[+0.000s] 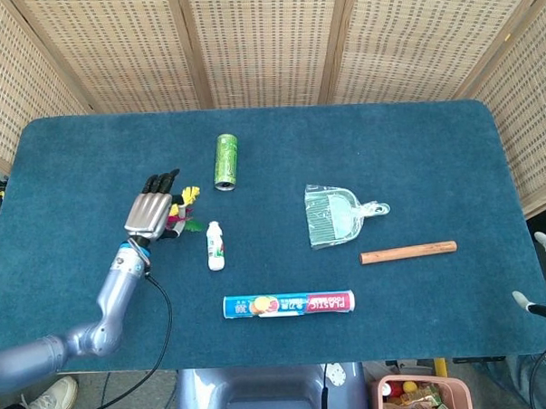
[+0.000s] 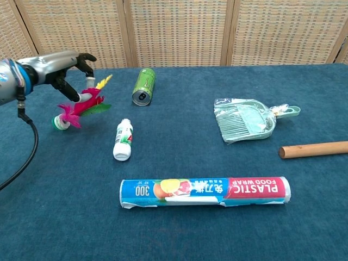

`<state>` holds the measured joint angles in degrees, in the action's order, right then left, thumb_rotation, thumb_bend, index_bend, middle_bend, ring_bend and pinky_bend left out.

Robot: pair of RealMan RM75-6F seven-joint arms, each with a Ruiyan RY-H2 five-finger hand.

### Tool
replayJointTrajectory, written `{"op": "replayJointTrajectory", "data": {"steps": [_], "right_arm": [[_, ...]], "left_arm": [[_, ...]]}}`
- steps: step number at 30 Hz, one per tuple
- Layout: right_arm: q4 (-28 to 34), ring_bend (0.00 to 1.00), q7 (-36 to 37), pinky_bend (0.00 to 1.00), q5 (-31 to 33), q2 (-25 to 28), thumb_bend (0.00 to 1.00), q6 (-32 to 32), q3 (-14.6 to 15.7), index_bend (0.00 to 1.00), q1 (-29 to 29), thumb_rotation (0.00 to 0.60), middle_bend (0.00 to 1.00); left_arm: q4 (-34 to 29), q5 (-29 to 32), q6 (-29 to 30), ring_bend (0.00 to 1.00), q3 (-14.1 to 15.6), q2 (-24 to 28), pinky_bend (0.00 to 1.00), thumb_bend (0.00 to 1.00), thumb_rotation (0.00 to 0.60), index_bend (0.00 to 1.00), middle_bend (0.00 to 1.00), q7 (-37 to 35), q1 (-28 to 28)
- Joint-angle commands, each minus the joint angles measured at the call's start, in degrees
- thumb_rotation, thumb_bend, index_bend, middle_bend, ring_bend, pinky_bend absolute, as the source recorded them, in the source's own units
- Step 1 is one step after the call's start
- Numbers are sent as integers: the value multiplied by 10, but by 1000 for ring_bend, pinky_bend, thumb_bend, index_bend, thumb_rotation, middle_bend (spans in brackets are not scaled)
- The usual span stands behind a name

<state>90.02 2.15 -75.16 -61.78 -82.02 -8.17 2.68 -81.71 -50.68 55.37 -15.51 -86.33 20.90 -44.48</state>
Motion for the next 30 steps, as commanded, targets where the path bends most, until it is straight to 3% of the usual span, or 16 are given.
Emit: {"op": "replayJointTrajectory", "data": {"steps": [1, 6, 15, 17, 19, 22, 24, 30], "right_arm": [[2, 0, -1, 0, -3, 0, 0, -1, 2, 0, 0, 600, 0], [7, 0, -5, 0, -11, 0, 0, -5, 6, 0, -1, 600, 0], [18, 0, -13, 0, -22, 1, 0, -12, 10, 0, -3, 600, 0], [20, 0, -14, 0, -24, 2, 0, -15, 10, 0, -4, 600, 0], [20, 0, -14, 0, -25, 2, 0, -16, 10, 0, -4, 600, 0], [22, 0, -14, 0, -26, 3, 0, -18, 10, 0, -4, 600, 0], [23, 0, -14, 0, -27, 3, 0, -18, 11, 0, -5, 600, 0], [25, 0, -12, 0, -33, 4, 0, -23, 12, 0, -6, 600, 0]], "left_arm": [[-37, -75, 39, 0, 1, 56, 0, 437, 600, 697, 0, -153, 74], [-23, -130, 65, 0, 17, 95, 0, 436, 600, 697, 0, -262, 127], [27, -153, 72, 0, 36, 99, 0, 437, 600, 688, 0, -351, 167], [41, -163, 69, 0, 44, 97, 0, 437, 600, 629, 0, -370, 173], [52, -176, 66, 0, 52, 98, 0, 400, 600, 456, 0, -379, 177], [61, -193, 62, 0, 62, 99, 0, 179, 600, 131, 0, -395, 181], [63, -202, 63, 0, 66, 100, 0, 107, 600, 20, 0, -407, 184], [56, -222, 84, 0, 71, 116, 0, 51, 600, 0, 0, -428, 200]]}}
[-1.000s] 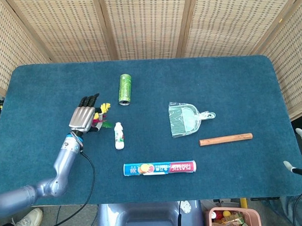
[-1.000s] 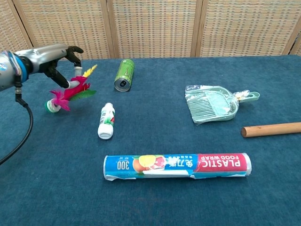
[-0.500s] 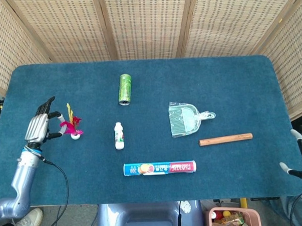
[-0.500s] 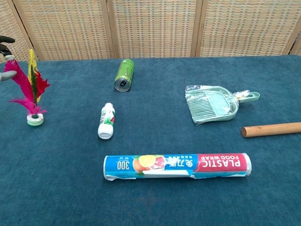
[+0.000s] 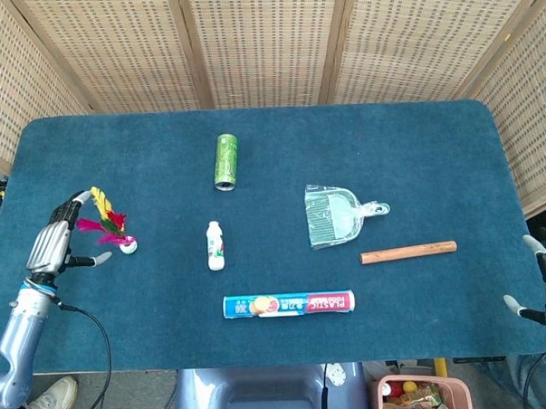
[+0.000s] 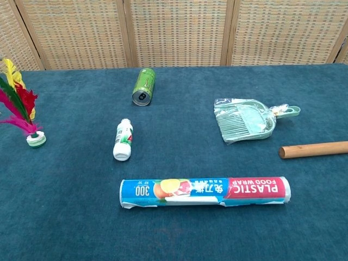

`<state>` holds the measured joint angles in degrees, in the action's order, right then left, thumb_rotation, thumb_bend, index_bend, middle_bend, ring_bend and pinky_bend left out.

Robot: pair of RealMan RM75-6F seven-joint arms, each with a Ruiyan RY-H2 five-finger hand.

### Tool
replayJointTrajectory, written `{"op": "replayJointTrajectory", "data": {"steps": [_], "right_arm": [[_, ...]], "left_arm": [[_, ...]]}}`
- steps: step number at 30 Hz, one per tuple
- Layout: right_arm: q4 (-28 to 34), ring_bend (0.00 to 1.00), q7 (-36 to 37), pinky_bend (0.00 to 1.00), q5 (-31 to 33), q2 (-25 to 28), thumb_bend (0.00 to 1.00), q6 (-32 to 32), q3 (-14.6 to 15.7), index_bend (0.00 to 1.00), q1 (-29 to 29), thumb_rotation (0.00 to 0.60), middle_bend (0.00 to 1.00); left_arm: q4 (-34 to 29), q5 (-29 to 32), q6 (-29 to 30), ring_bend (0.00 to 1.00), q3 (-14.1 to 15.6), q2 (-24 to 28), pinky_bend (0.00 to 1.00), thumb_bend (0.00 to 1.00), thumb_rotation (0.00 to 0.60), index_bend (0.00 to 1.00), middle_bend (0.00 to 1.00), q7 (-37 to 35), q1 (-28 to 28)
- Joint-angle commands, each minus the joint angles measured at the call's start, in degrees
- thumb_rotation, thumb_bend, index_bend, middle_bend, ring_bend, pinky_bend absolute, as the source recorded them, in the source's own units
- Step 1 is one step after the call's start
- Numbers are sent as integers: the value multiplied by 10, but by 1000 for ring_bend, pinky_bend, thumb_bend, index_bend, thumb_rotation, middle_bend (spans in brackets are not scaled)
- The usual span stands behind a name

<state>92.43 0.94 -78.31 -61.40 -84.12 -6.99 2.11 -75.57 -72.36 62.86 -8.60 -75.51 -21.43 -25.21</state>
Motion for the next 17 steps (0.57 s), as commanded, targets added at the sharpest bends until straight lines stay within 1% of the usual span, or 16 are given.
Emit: {"op": "replayJointTrajectory", "data": {"steps": [1, 4, 6, 8, 10, 12, 13, 16, 17], "right_arm": [[1, 0, 1, 0, -3, 1, 0, -3, 1, 0, -1, 600, 0], [3, 0, 3, 0, -7, 2, 0, -4, 3, 0, -2, 600, 0], [4, 0, 3, 0, -10, 3, 0, -7, 3, 0, -3, 600, 0], [5, 0, 3, 0, -13, 3, 0, -9, 4, 0, -4, 600, 0], [3, 0, 5, 0, -14, 3, 0, -10, 4, 0, -4, 600, 0], [-2, 0, 5, 0, -11, 1, 0, -7, 4, 0, -3, 600, 0], [-4, 0, 4, 0, -9, 1, 0, -5, 4, 0, -3, 600, 0], [-6, 0, 4, 0, -11, 0, 0, -10, 3, 0, -3, 600, 0], [-6, 0, 4, 0, -13, 0, 0, -13, 3, 0, -4, 600, 0]], "left_arm": [[-10, -7, 15, 0, 3, 13, 0, 41, 600, 0, 0, -5, 11], [-29, -18, 44, 0, 4, 30, 0, 8, 600, 0, 0, -7, 28], [-52, -30, 82, 0, 7, 49, 0, 1, 600, 0, 0, 1, 48], [-67, -37, 109, 0, 10, 61, 0, 0, 600, 0, 0, 16, 63], [-81, -40, 149, 0, 13, 73, 0, 0, 600, 0, 0, 63, 83], [-88, -41, 217, 0, 15, 71, 0, 0, 600, 0, 0, 173, 109], [-103, -37, 235, 0, 19, 70, 0, 0, 600, 0, 0, 212, 120], [-161, -17, 243, 0, 30, 86, 0, 0, 600, 0, 0, 281, 140], [-172, -14, 243, 0, 31, 91, 0, 0, 600, 0, 0, 295, 142]]}}
